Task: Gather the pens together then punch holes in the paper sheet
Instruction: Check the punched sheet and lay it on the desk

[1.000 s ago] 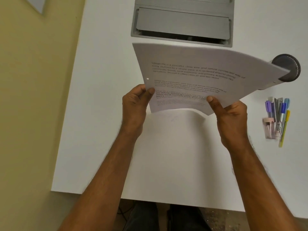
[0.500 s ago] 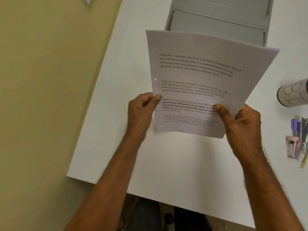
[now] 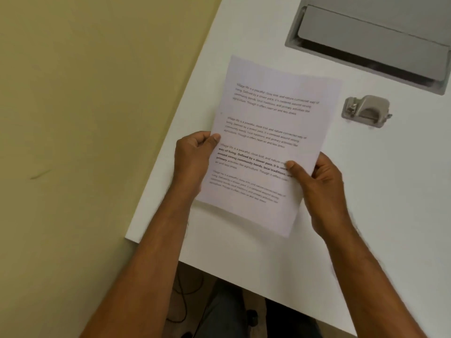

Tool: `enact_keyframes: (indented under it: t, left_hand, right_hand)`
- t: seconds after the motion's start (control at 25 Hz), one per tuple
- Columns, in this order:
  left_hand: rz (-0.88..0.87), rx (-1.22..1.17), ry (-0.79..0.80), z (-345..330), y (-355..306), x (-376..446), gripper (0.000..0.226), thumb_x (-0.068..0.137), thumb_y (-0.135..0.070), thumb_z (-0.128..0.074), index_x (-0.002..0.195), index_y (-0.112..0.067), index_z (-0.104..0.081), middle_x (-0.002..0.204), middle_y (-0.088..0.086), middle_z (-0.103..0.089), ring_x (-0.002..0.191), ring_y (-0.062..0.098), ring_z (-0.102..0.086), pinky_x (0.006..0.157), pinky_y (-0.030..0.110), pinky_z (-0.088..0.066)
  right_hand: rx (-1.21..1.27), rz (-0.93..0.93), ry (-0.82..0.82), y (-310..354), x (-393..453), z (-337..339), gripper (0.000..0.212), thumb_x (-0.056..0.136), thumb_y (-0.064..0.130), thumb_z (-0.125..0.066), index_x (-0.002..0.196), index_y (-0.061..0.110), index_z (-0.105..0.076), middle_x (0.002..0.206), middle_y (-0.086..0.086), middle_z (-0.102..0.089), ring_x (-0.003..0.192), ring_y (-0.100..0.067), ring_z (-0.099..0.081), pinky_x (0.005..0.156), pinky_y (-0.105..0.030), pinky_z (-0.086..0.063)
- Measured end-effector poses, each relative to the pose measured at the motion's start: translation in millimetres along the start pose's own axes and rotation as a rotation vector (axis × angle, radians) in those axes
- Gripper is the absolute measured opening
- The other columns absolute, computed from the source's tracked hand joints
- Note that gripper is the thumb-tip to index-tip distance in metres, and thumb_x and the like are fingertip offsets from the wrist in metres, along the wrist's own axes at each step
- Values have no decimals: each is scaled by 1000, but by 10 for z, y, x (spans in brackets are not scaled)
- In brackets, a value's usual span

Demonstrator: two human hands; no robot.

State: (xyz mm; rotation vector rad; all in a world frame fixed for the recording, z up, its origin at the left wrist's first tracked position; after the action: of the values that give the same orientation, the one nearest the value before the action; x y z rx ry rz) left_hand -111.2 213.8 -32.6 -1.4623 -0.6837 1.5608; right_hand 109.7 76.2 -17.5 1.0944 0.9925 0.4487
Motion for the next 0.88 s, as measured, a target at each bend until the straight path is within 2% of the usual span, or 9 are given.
enact_keyframes:
  t: [0.08,0.16,0.24,0.36,0.52,0.6,0.68,0.76,0.88]
  left_hand:
    - [20,64,-54,216,13,127,20,100,-19,-67,98,-1,-77,98,13,-80,96,36,-76,87,46,-64]
    - [39,114,-100,398,23,237,19,100,-18,-67,98,-3,-78,98,12,-81,96,33,-77,88,43,-64]
    - [46,164,-146,522,58,338,18,99,-17,-67,93,-5,-78,95,10,-81,90,27,-78,85,39,-64]
    - [15,305,-204,576,116,445,24,98,-20,-66,89,1,-73,84,12,-76,72,19,-63,72,37,-57]
    - [-80,508,-317,534,137,464,18,99,-23,-65,91,-9,-74,64,-13,-59,56,2,-49,57,12,-42]
    - [-106,554,-346,518,106,425,16,100,-22,-64,104,-11,-75,76,-13,-67,68,3,-63,63,9,-44]
    - [-140,627,-355,499,98,382,24,101,-21,-63,121,-10,-70,106,-1,-75,100,17,-71,84,21,-51]
    - [-188,727,-331,449,106,317,40,100,-21,-67,137,-9,-59,132,6,-67,123,23,-62,104,33,-50]
    - [-242,935,-307,366,152,240,61,95,-25,-74,147,-9,-47,139,12,-57,129,29,-53,110,40,-45]
  right_hand:
    - [-11,-85,20,-150,21,-213,8,100,20,-69,108,20,-72,104,-1,-81,96,-15,-77,79,-39,-61]
    - [-15,-150,34,-267,40,-415,12,102,24,-65,102,13,-69,103,-11,-78,92,-24,-75,82,-54,-61]
    - [-29,-172,45,-338,58,-591,12,104,24,-61,100,19,-71,100,0,-80,96,-25,-77,84,-48,-64]
    - [-140,-128,30,-405,87,-737,15,103,26,-60,95,31,-72,90,15,-79,84,-11,-77,79,-38,-66]
    - [-231,-99,-17,-501,116,-757,13,102,28,-61,95,32,-72,84,14,-78,73,-8,-72,80,-41,-65]
    - [-230,-90,-32,-511,114,-764,13,102,27,-62,95,34,-71,83,11,-77,76,-12,-73,80,-41,-65]
    - [-230,-73,-38,-502,112,-772,12,101,25,-63,101,35,-69,84,9,-76,78,-13,-73,78,-34,-64]
    - [-233,-61,-42,-490,113,-782,20,101,23,-64,119,31,-65,87,6,-75,81,-14,-73,72,-24,-59]
    - [-287,-32,-41,-468,111,-806,33,101,22,-65,132,28,-56,87,5,-71,79,-13,-70,68,-19,-53]
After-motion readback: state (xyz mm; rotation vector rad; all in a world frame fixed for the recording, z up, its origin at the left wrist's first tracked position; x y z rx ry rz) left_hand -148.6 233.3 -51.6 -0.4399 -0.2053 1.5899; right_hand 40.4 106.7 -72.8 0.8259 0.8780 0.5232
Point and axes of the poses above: each hand's wrist, its own x-axis towards the middle knuckle, its own z-axis out of the back of the hand, y = z × x, the point moved 4 cm from there along x, towards the middle knuckle
